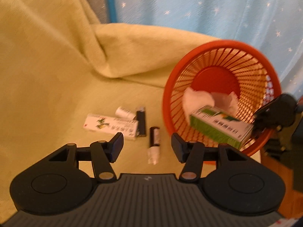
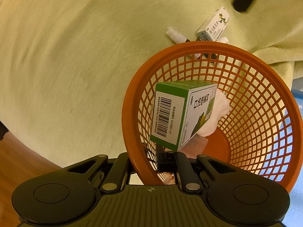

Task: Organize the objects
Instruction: 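Withdraw the left tool and lower it to the dark dropper bottle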

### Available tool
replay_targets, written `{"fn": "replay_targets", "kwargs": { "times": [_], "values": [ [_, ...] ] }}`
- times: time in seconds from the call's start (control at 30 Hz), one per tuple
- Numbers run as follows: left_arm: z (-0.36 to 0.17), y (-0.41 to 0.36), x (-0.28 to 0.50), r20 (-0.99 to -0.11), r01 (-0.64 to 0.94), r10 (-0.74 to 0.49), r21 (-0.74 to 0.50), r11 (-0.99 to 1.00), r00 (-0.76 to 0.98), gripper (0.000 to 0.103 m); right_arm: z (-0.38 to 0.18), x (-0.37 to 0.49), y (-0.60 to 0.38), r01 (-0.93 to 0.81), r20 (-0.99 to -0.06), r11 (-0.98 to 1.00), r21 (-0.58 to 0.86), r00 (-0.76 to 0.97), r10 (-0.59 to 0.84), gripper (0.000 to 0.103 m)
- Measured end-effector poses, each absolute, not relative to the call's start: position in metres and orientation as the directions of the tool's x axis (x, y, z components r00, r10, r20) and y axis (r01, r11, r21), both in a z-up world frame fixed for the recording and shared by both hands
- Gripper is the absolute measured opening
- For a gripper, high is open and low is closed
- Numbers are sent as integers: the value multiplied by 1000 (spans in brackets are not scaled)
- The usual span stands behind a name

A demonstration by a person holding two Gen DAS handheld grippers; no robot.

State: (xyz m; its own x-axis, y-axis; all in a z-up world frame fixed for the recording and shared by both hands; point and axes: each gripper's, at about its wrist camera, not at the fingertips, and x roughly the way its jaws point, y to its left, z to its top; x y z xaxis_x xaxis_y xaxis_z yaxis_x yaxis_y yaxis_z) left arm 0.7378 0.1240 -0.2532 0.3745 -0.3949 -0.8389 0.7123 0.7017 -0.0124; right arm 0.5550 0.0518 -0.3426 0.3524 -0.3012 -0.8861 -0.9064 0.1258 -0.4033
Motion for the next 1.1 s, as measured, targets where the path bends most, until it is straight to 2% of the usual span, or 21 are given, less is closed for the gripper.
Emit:
{"fn": "replay_targets", "kwargs": {
  "times": [0.47, 1.1],
  "values": [
    [-287, 142, 736, -866, 690, -346, -2, 723, 360, 51, -337, 585, 57, -863, -912, 322, -388, 309, -271, 5],
    [-346, 111, 744, -875, 724, -369, -31, 689, 314, 50, -337, 593, 58, -855, -918, 352, -381, 305, -252, 5]
  ]
}}
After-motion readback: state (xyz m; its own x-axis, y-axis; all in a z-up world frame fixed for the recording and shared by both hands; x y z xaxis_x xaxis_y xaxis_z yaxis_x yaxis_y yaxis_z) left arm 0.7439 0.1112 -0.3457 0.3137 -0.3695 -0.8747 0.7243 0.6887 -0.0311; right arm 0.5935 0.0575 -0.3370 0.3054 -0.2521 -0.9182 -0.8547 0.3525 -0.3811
